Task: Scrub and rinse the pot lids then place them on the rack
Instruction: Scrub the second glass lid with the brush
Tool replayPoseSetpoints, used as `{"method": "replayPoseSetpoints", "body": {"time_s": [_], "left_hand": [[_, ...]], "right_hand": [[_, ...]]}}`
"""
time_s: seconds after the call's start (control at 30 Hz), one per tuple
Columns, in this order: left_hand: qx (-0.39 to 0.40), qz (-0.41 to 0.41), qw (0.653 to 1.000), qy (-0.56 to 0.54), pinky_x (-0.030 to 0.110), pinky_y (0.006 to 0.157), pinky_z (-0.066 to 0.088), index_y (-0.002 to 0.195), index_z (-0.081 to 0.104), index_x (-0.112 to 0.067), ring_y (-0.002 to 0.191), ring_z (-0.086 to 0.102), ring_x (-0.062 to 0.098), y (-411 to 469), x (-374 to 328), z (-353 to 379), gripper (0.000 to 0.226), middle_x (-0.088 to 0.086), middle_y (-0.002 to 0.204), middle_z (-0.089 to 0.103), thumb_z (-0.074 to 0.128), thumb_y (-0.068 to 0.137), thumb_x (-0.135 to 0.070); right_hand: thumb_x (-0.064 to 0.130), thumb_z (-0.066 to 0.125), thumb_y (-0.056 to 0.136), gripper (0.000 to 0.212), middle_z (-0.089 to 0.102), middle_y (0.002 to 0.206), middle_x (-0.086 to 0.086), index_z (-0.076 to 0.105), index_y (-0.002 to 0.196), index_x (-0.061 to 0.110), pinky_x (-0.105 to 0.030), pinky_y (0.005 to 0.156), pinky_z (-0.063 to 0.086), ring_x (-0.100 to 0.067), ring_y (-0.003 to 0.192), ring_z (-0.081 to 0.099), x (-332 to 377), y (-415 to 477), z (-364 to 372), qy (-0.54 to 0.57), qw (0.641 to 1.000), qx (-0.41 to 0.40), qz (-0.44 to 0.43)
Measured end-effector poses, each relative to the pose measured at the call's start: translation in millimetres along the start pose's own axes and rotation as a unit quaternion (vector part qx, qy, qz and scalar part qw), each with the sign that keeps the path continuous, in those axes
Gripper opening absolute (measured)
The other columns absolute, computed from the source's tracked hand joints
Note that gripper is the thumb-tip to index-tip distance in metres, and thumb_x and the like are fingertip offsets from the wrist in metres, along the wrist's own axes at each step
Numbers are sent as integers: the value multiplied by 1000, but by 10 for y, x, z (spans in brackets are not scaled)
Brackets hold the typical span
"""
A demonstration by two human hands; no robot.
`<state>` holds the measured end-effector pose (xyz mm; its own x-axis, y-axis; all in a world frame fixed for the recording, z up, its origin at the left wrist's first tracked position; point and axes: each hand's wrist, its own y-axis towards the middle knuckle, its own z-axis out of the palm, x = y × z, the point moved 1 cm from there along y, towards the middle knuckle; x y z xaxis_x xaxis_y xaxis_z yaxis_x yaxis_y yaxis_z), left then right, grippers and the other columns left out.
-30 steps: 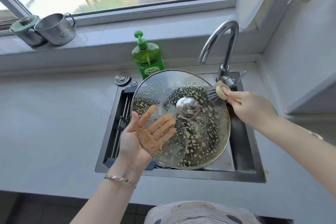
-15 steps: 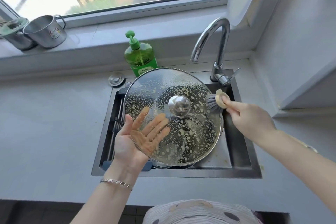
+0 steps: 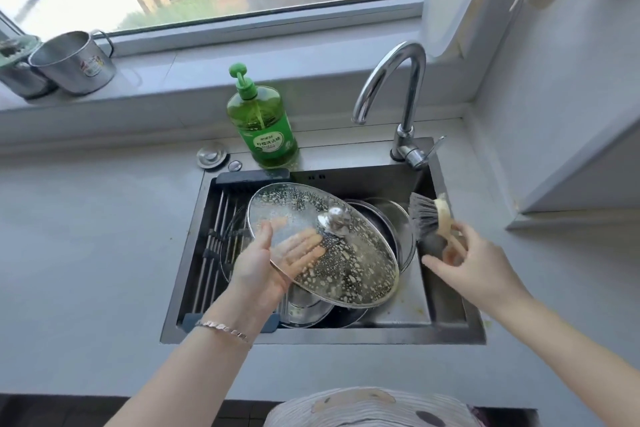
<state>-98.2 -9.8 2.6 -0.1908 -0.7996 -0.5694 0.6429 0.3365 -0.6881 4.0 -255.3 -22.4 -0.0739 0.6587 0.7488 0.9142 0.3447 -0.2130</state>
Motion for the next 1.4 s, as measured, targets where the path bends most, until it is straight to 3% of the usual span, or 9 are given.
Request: {"method": "replayPoseSetpoints", "body": {"time_s": [0.1, 0.23, 0.33, 0.43, 0.53, 0.63, 0.83, 1.1, 1.4], "left_hand": [[2, -21, 999, 29, 48, 68, 55, 141, 27, -4, 90, 62, 40, 50, 110, 187, 43, 36, 111, 58, 27, 104, -26], [8, -33, 999, 36, 38, 54, 59, 139, 31, -2, 83, 63, 37, 113, 221, 409, 38, 31, 97, 60, 28, 104, -18], [7, -32, 999, 35, 31, 45, 55, 134, 35, -2, 78, 63, 37, 148, 247, 528, 33, 33, 96, 59, 33, 103, -11], [15, -44, 999, 15, 38, 50, 57, 128, 33, 2, 88, 61, 43, 162, 197, 655, 28, 39, 107, 54, 30, 101, -2], [39, -90, 995, 10, 50, 83, 48, 130, 29, 16, 116, 51, 47, 227, 118, 706, 35, 40, 128, 45, 29, 99, 1], [52, -123, 991, 25, 48, 81, 48, 127, 33, 18, 113, 55, 44, 346, 66, 697, 36, 37, 129, 48, 35, 96, 0], [55, -119, 988, 79, 44, 79, 53, 145, 22, -1, 105, 60, 39, 571, 15, 801, 58, 30, 131, 49, 49, 96, -19], [28, -139, 967, 210, 37, 75, 53, 130, 46, -6, 96, 63, 31, 661, -19, 588, 34, 22, 118, 61, 42, 97, -12], [18, -142, 964, 225, 36, 83, 52, 119, 52, -7, 93, 66, 27, 780, -16, 360, 25, 16, 104, 67, 41, 97, -12]], "right_hand": [[36, 82, 65, 27, 60, 72, 12, 57, 74, 29, -7, 61, 37, 4, 69, 54, 189, -74, 21, -13, 994, 67, -82], [53, 79, 59, 50, 54, 93, 17, 60, 95, 23, -20, 67, 39, -3, 81, 52, 165, -118, 205, -146, 965, 151, -159], [31, 79, 64, 37, 62, 93, 12, 64, 95, 18, -12, 56, 33, -7, 77, 55, 65, -98, 263, -162, 968, 46, -185], [19, 61, 66, 9, 56, 56, 6, 63, 66, 11, -10, 48, 23, -15, 59, 43, 44, -37, 225, -152, 941, -118, -279], [19, 44, 86, 37, 24, 52, 7, 50, 50, 13, -12, 50, 18, -10, 53, 19, 46, 113, 110, -181, 893, -178, -371], [17, 57, 84, 41, 16, 59, 10, 35, 49, 19, -13, 49, 14, -12, 49, 16, 130, 263, 18, -183, 873, -178, -416], [2, 87, 52, 67, 13, 50, 9, 24, 60, 23, -14, 45, 12, -16, 42, 15, 240, 500, 100, -210, 917, -87, -328], [13, 64, 84, 47, 25, 45, 12, 30, 53, 26, -24, 41, 18, -7, 41, 25, -54, 818, 304, -158, 977, -76, -121], [17, 59, 85, 28, 51, 61, -5, 42, 63, 14, -30, 50, 27, -28, 64, 48, -457, 1046, 542, -121, 989, -29, 84]]}}
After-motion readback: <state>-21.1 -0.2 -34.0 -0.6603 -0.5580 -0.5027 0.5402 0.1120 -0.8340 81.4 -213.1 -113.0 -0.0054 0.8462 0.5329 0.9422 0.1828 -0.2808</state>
